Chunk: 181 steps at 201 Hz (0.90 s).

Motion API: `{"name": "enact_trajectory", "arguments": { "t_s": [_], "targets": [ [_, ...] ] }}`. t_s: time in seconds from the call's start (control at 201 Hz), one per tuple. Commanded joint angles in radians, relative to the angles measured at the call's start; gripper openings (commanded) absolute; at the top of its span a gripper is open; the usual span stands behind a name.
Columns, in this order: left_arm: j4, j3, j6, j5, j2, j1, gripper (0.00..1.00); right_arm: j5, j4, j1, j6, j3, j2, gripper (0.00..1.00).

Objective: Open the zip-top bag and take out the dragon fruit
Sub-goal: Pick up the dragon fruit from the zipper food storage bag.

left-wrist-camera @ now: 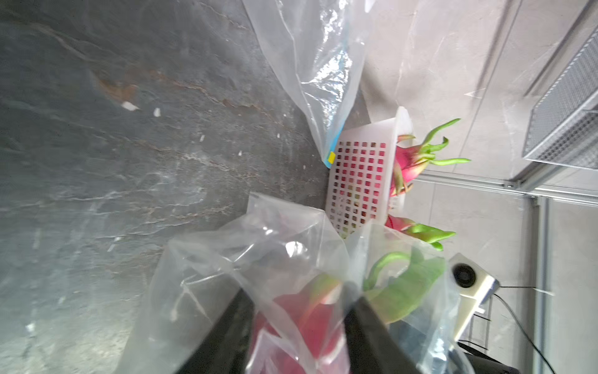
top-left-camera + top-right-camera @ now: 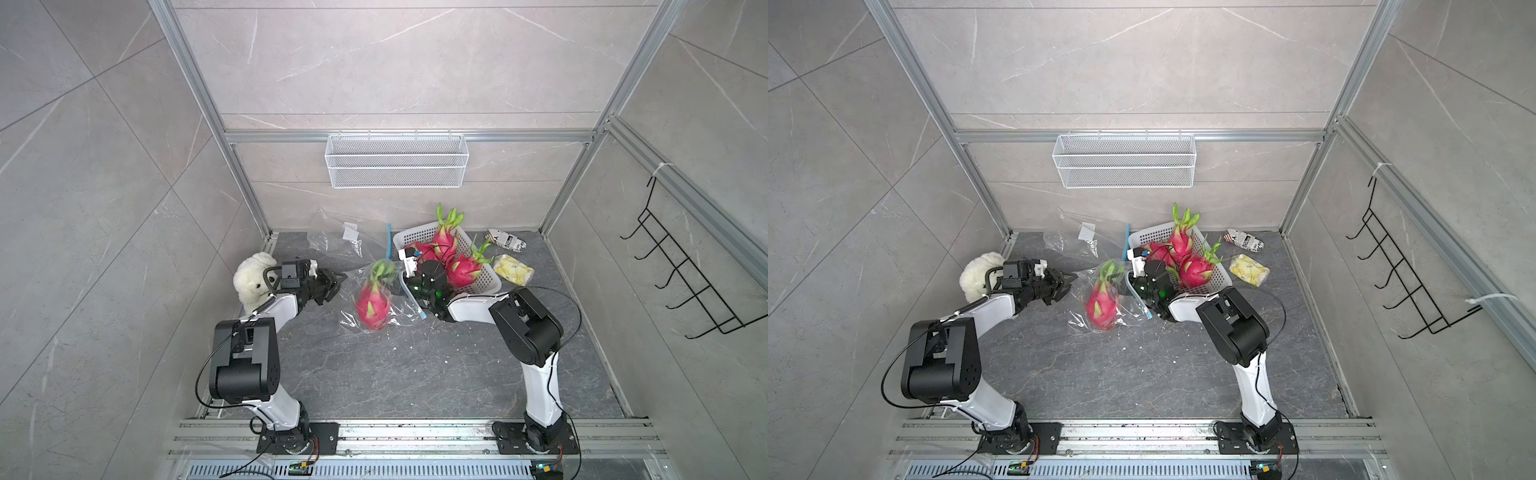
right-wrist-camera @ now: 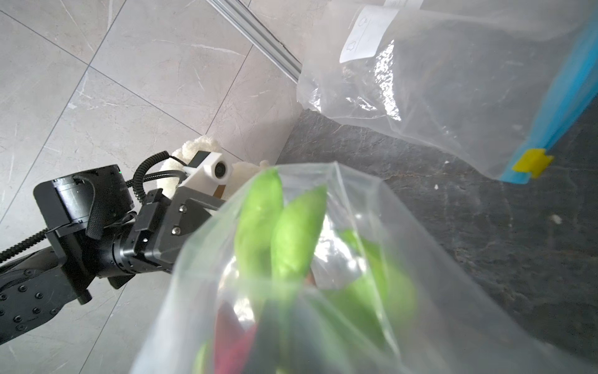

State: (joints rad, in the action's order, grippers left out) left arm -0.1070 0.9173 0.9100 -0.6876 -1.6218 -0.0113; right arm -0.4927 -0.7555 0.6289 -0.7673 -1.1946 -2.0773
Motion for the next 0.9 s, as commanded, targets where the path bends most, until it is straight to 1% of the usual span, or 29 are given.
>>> {"name": "enact_trajectory", "arguments": {
  "t_s": [0.0,0.04,0.07,0.204,0.318,0.388,0.622,0.687,0.796,0.896],
  "targets": [
    [-0.083,0.054,0.032,-0.084,0.04,0.031,0.07,-0.046,0.015,0.003,0.075,0.001,0.057,0.0],
    [-0.076,0.066,0.029,-0.092,0.035,0.046,0.01,-0.047,0.027,0.004,0.091,0.003,0.06,0.0],
    [-0.064,0.074,0.024,-0.098,0.026,0.059,0.0,-0.045,0.035,0.004,0.102,0.004,0.062,0.0],
    [-0.054,0.079,0.032,-0.108,-0.04,0.127,0.0,-0.033,0.056,0.004,0.152,0.004,0.059,0.0],
    [-0.098,0.06,0.06,-0.105,-0.085,0.175,0.0,-0.029,0.083,0.012,0.195,-0.004,0.057,0.0],
    [-0.133,0.055,0.082,-0.104,-0.101,0.195,0.0,-0.024,0.118,0.019,0.221,-0.011,0.057,0.0],
    [-0.147,0.105,0.096,-0.096,-0.147,0.239,0.0,-0.03,0.165,0.032,0.244,-0.013,0.059,0.0],
    [-0.177,0.109,0.118,-0.101,-0.155,0.244,0.0,-0.029,0.192,0.034,0.25,-0.016,0.06,0.03],
    [-0.219,0.11,0.147,-0.11,-0.162,0.245,0.0,-0.031,0.247,0.035,0.249,-0.03,0.05,0.2],
    [-0.236,0.105,0.16,-0.112,-0.158,0.247,0.0,-0.053,0.219,0.035,0.215,-0.03,0.026,0.29]
  ]
}}
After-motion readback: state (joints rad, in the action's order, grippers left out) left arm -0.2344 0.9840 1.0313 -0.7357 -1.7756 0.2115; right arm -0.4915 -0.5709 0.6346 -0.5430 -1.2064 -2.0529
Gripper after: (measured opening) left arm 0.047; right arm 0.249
